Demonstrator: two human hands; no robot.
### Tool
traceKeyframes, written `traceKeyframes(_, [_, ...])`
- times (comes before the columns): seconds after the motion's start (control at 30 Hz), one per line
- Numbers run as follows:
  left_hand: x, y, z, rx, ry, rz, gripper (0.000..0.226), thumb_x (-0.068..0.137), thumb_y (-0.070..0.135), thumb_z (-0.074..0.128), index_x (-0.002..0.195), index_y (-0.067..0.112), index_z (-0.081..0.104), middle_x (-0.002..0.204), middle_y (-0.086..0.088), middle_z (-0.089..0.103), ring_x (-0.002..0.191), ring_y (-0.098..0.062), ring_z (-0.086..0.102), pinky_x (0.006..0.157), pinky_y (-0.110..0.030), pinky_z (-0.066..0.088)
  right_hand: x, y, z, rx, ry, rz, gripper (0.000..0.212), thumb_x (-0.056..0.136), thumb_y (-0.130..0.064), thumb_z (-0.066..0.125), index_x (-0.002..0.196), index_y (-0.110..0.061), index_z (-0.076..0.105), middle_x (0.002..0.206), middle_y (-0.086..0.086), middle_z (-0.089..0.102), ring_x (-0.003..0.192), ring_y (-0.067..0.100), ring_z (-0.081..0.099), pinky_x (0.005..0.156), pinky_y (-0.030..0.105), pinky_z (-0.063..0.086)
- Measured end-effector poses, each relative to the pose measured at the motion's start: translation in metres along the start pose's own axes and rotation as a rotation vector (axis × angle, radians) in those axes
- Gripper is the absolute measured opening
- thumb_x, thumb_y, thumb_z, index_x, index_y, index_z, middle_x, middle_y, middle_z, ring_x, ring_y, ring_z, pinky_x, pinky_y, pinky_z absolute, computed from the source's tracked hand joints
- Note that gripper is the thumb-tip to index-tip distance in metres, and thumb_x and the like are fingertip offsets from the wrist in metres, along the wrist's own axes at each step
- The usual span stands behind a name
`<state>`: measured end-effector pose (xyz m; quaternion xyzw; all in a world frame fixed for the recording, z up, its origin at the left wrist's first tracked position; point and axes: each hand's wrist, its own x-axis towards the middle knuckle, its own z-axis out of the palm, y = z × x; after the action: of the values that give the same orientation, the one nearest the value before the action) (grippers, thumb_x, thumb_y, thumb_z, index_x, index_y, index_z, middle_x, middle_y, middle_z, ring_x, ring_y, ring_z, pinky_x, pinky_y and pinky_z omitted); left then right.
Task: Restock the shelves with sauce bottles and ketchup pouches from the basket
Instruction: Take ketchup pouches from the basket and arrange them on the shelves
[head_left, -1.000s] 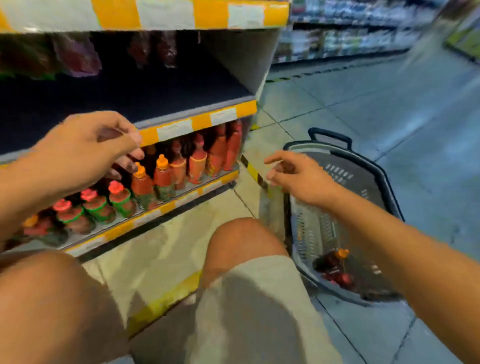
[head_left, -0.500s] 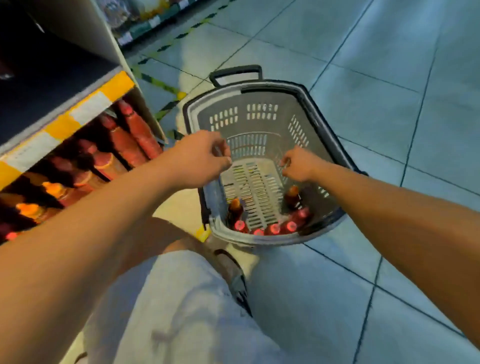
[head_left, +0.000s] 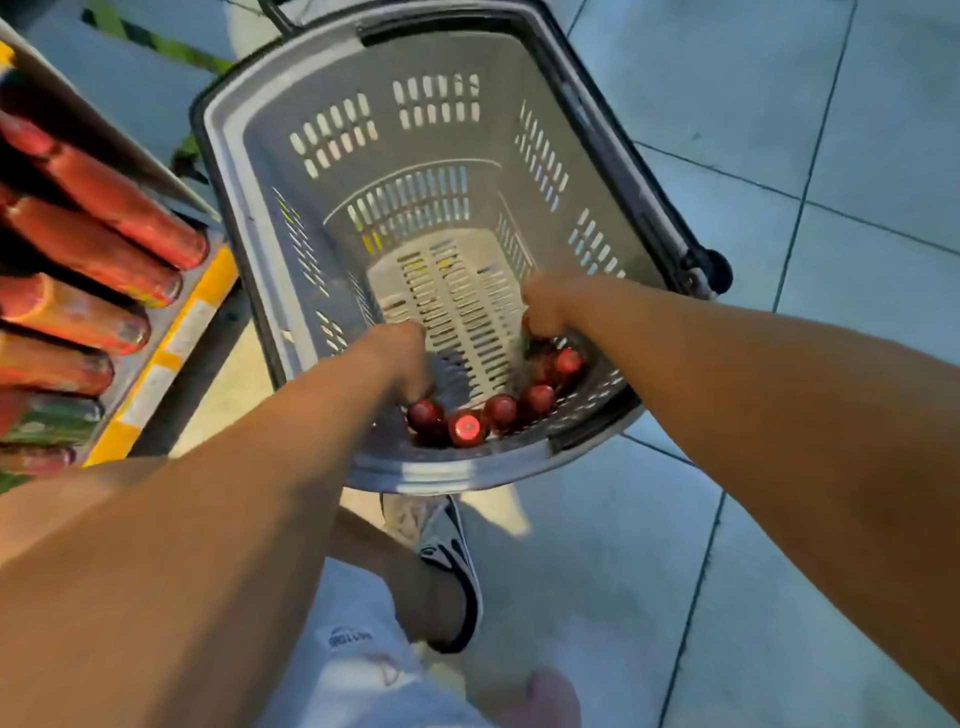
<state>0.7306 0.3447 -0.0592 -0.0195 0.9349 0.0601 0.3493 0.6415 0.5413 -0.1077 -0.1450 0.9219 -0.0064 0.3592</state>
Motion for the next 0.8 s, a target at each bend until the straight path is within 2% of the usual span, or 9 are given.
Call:
traceKeyframes(0.07, [0.01, 0.001, 0.004, 0.011, -0.028, -0.028, 0.044, 0.095, 0.016, 0.061, 0.137, 0.003, 0.054, 0.14, -0.021, 0.059, 0.13, -0.038, 0.057, 0.101, -0.037, 0.047, 0.009, -0.001, 0.005, -0.021, -0.029, 0.018, 0.03, 0.091, -0.017, 0.066, 0.117, -0.002, 0.071, 0.118, 0.02, 0.071, 0.101, 0.036, 0.069, 0.09, 0.039, 0.058])
traceKeyframes(0.2, [0.025, 0.001, 0.009, 0.032, -0.092, -0.03, 0.04, 0.096, 0.019, 0.063, 0.132, 0.003, 0.059, 0.135, -0.019, 0.063, 0.125, -0.036, 0.06, 0.096, -0.036, 0.049, 0.016, -0.004, 0.005, -0.04, -0.043, 0.042, 0.031, 0.092, -0.018, 0.072, 0.118, 0.001, 0.069, 0.116, 0.02, 0.07, 0.097, 0.034, 0.067, 0.079, 0.034, 0.051])
traceKeyframes(0.3, [0.041, -0.003, 0.015, -0.003, -0.155, -0.03, 0.035, 0.09, 0.021, 0.069, 0.12, 0.003, 0.071, 0.116, -0.015, 0.072, 0.099, -0.03, 0.067, 0.077, -0.031, 0.052, 0.021, -0.005, 0.006, -0.047, -0.087, 0.073, 0.029, 0.086, -0.014, 0.077, 0.111, 0.001, 0.071, 0.106, 0.019, 0.072, 0.089, 0.034, 0.07, 0.081, 0.039, 0.06])
traceKeyframes(0.4, [0.05, -0.003, 0.017, -0.038, -0.216, -0.052, 0.026, 0.09, 0.016, 0.068, 0.11, 0.002, 0.074, 0.098, -0.012, 0.07, 0.083, -0.025, 0.06, 0.069, -0.027, 0.045, 0.025, -0.004, 0.006, 0.068, -0.158, 0.14, 0.022, 0.083, -0.009, 0.078, 0.103, 0.0, 0.071, 0.091, 0.018, 0.074, 0.07, 0.031, 0.071, 0.066, 0.042, 0.063])
traceKeyframes(0.47, [0.054, -0.002, 0.019, -0.054, -0.264, -0.065, 0.02, 0.095, 0.017, 0.065, 0.107, 0.003, 0.073, 0.091, -0.01, 0.066, 0.084, -0.025, 0.059, 0.07, -0.028, 0.044, 0.028, -0.003, 0.006, 0.086, -0.171, 0.154, 0.021, 0.085, -0.007, 0.076, 0.104, 0.0, 0.071, 0.087, 0.021, 0.074, 0.064, 0.033, 0.072, 0.062, 0.046, 0.064])
traceKeyframes(0.53, [0.056, -0.001, 0.02, -0.024, -0.28, -0.057, 0.024, 0.098, 0.017, 0.062, 0.112, 0.001, 0.073, 0.097, -0.012, 0.065, 0.085, -0.025, 0.058, 0.066, -0.028, 0.043, 0.03, -0.003, 0.007, 0.1, -0.171, 0.153, 0.02, 0.085, -0.006, 0.072, 0.104, -0.001, 0.072, 0.087, 0.022, 0.074, 0.07, 0.036, 0.076, 0.065, 0.055, 0.064])
traceKeyframes(0.6, [0.058, -0.002, 0.022, 0.011, -0.269, -0.048, 0.026, 0.099, 0.016, 0.061, 0.116, -0.001, 0.072, 0.102, -0.014, 0.066, 0.088, -0.026, 0.06, 0.059, -0.028, 0.043, 0.031, -0.004, 0.008, 0.09, -0.191, 0.138, 0.021, 0.085, -0.006, 0.07, 0.106, -0.003, 0.073, 0.09, 0.021, 0.075, 0.077, 0.036, 0.077, 0.069, 0.057, 0.063])
traceKeyframes(0.7, [0.059, -0.005, 0.025, 0.008, -0.191, -0.016, 0.026, 0.097, 0.013, 0.063, 0.119, 0.0, 0.069, 0.116, -0.017, 0.071, 0.106, -0.031, 0.067, 0.071, -0.029, 0.045, 0.028, -0.005, 0.005, 0.11, -0.198, 0.137, 0.024, 0.088, -0.005, 0.067, 0.111, -0.005, 0.072, 0.092, 0.019, 0.076, 0.082, 0.035, 0.078, 0.072, 0.055, 0.064])
traceKeyframes(0.8, [0.054, -0.008, 0.024, 0.008, -0.157, 0.01, 0.032, 0.096, 0.012, 0.063, 0.127, 0.004, 0.064, 0.127, -0.018, 0.067, 0.118, -0.033, 0.064, 0.086, -0.032, 0.049, 0.026, -0.008, 0.003, 0.137, -0.201, 0.119, 0.026, 0.088, -0.005, 0.068, 0.113, -0.005, 0.072, 0.095, 0.019, 0.076, 0.085, 0.034, 0.078, 0.073, 0.054, 0.064])
